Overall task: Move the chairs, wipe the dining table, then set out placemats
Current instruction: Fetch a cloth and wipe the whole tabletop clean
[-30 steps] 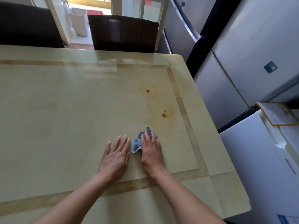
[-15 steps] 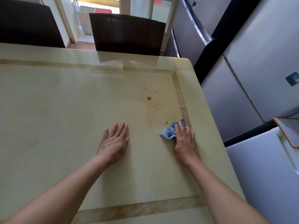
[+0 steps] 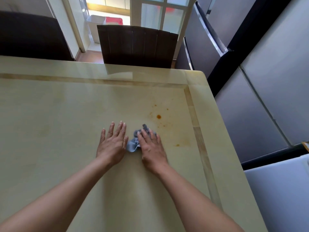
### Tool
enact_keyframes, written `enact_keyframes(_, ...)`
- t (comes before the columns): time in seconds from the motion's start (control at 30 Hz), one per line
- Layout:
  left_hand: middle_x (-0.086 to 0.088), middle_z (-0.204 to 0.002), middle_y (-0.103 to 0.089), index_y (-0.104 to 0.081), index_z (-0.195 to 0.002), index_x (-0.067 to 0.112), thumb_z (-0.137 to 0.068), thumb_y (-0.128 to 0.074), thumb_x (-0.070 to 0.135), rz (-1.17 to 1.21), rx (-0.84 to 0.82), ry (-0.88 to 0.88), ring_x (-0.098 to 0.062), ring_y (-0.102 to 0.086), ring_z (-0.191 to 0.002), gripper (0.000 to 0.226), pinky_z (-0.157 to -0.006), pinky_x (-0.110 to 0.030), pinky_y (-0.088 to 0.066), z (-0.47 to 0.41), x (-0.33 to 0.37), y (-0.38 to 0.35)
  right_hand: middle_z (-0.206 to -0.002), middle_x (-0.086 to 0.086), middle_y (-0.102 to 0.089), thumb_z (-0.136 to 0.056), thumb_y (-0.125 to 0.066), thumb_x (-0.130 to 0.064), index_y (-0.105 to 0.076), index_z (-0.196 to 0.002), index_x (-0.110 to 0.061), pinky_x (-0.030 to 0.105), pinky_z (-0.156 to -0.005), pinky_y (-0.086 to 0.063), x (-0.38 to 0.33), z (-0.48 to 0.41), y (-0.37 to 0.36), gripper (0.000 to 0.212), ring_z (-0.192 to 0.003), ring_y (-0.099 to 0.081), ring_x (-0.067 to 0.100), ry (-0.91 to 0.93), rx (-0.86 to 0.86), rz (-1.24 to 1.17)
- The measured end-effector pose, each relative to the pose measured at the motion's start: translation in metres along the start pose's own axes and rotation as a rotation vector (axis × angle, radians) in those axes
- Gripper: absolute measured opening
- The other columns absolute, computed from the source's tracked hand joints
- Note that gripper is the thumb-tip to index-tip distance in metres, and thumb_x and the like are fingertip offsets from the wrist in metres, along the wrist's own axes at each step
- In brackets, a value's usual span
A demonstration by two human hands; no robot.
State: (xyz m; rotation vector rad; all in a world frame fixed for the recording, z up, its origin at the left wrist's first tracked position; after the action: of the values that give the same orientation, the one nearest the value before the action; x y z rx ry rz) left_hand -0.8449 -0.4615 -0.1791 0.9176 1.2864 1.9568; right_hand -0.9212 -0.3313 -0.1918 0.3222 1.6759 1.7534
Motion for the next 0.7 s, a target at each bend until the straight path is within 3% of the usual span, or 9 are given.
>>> enact_keyframes(0.27,0.009,-0.158,0.02,0.014,-0.15,0.022,-0.102,-0.01,0.037,-0.028,-0.096,-0.026,-0.016,0.021,-0.145,0.056,-0.117,-0.043,0.012,-0.041,0.01,0.001,-0.16,-0.005,0.006,-0.09,-0.028,0.001,-0.003,-0.152,-0.021,0.038,-0.116,0.011,0.117,0.006,0.033,0.071,-0.147,0.008,0.018,-0.35,0.039,0.019)
enact_keyframes(0.4,0.01,-0.156,0.023,0.016,-0.149,0.023,-0.102,-0.011,0.038,-0.001,-0.096,-0.04,-0.015,0.023,-0.144,0.056,-0.116,-0.042,0.015,-0.042,0.008,-0.003,-0.16,0.0,-0.002,-0.091,-0.021,-0.004,-0.009,-0.152,-0.016,0.038,-0.119,0.003,0.13,0.006,0.03,0.064,-0.147,0.001,0.022,-0.462,0.115,0.032)
enact_keyframes(0.53,0.011,-0.156,0.024,0.017,-0.149,0.023,-0.102,-0.011,0.038,0.014,-0.085,-0.045,-0.013,0.025,-0.143,0.057,-0.116,-0.041,0.014,-0.043,0.004,-0.005,-0.159,0.007,-0.014,-0.074,0.003,-0.015,-0.02,-0.15,-0.01,0.029,-0.116,0.009,0.081,-0.01,0.011,0.079,-0.147,-0.006,0.026,-0.306,0.167,-0.025)
enact_keyframes(0.63,0.012,-0.156,0.023,0.017,-0.149,0.026,-0.101,-0.012,0.039,0.048,-0.075,-0.046,-0.006,0.028,-0.136,0.057,-0.115,-0.039,0.016,-0.045,0.001,-0.007,-0.157,0.005,-0.022,-0.083,-0.013,-0.012,-0.028,-0.148,-0.011,0.031,-0.113,0.01,0.034,-0.036,0.006,0.067,-0.147,-0.011,0.028,-0.116,0.12,-0.071)
enact_keyframes(0.7,0.015,-0.155,0.022,0.015,-0.149,0.028,-0.102,-0.013,0.039,0.073,-0.07,-0.039,-0.006,0.026,-0.139,0.056,-0.115,-0.038,0.017,-0.047,0.001,-0.007,-0.159,0.001,-0.012,-0.09,-0.028,-0.003,-0.019,-0.15,-0.014,0.03,-0.114,0.012,0.016,-0.063,0.009,0.062,-0.148,0.0,0.023,-0.04,0.06,-0.075)
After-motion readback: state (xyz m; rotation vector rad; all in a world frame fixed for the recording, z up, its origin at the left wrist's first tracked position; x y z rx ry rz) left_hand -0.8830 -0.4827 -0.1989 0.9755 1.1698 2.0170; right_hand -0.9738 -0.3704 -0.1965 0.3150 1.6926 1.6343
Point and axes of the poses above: each hand's wrist, its own z-axis away from the middle knuckle, its own y-axis out of the back of the hand, x = y × z, the point moved 1 cm from there along -z, towards the middle knuckle
